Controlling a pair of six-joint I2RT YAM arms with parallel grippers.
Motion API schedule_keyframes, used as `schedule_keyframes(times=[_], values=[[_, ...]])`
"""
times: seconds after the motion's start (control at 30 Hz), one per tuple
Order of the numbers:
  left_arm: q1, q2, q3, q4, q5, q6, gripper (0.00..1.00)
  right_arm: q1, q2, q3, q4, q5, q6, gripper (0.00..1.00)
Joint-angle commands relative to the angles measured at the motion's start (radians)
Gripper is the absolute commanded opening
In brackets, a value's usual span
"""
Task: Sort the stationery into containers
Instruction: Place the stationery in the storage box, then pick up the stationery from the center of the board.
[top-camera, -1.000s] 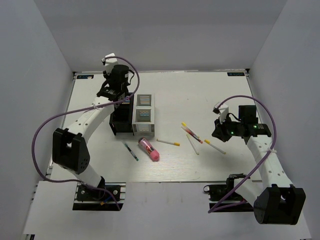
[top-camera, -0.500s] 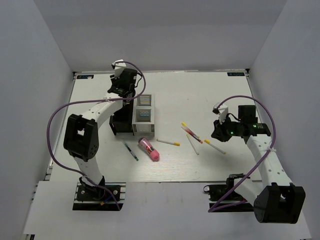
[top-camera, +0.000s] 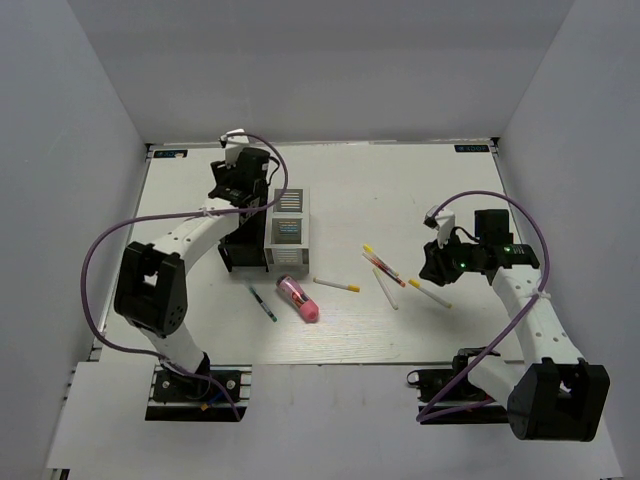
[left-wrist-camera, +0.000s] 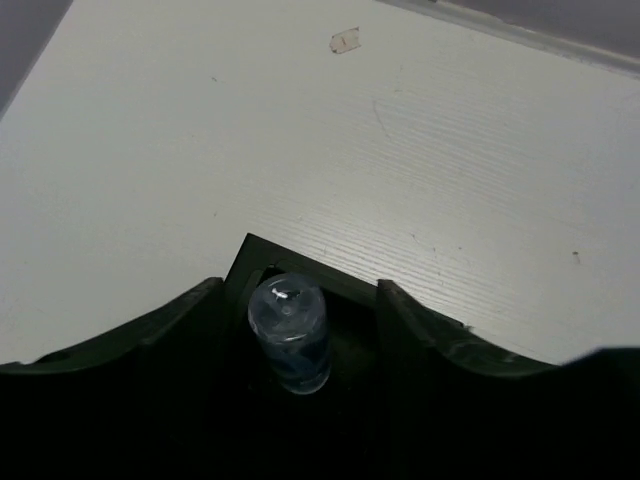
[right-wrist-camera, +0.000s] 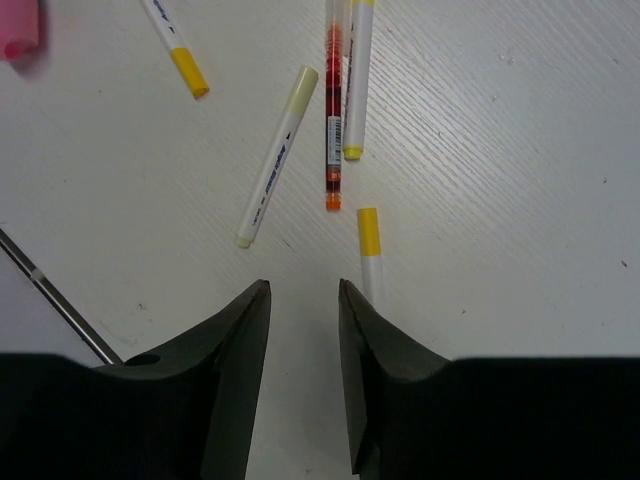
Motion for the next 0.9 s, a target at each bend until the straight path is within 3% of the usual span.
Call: schedule_keyframes(times=[0.0, 0.1, 0.23, 0.37, 0.47, 0.6, 0.77, 0.87], values=[[-0.007, -0.094, -0.002, 0.020, 0.022, -0.009, 0.75, 0.003, 0.005, 0.018, -0.006, -0.035, -0.002, 0.41], [-0.007, -0.120, 0.021, 0.020, 0.051, 0.000, 0.90, 0.003, 0.006, 0.022, -0.021, -0.061, -0.026, 0.54], [-0.007, -0.156, 0.088, 0.004, 0.088, 0.023, 0.91, 0.008, 0.010, 0.040, -0.038, -0.096, -0.061, 0.64], [0.002, -0.207, 0.173, -0.169, 0.265, 0.011, 0.89, 0.016, 0.039, 0.064, -0.062, -0.143, -0.106, 0.79], [0.015, -0.305, 0.139, -0.300, 0.419, -0.038, 0.87, 0.031, 0.077, 0.079, -0.065, -0.150, -0.111, 0.80], [0.015, -0.521, -0.039, -0.343, 0.611, -0.069, 0.87, 0.049, 0.105, 0.087, -0.032, -0.170, -0.094, 0.80], [-0.004, -0.794, -0.269, -0.427, 0.714, -0.139, 0.88, 0.124, 0.151, 0.123, -0.010, -0.196, -0.055, 0.51], [-0.004, -0.905, -0.353, -0.478, 0.767, -0.172, 0.88, 0.203, 0.172, 0.142, 0.007, -0.177, -0.040, 0.48]])
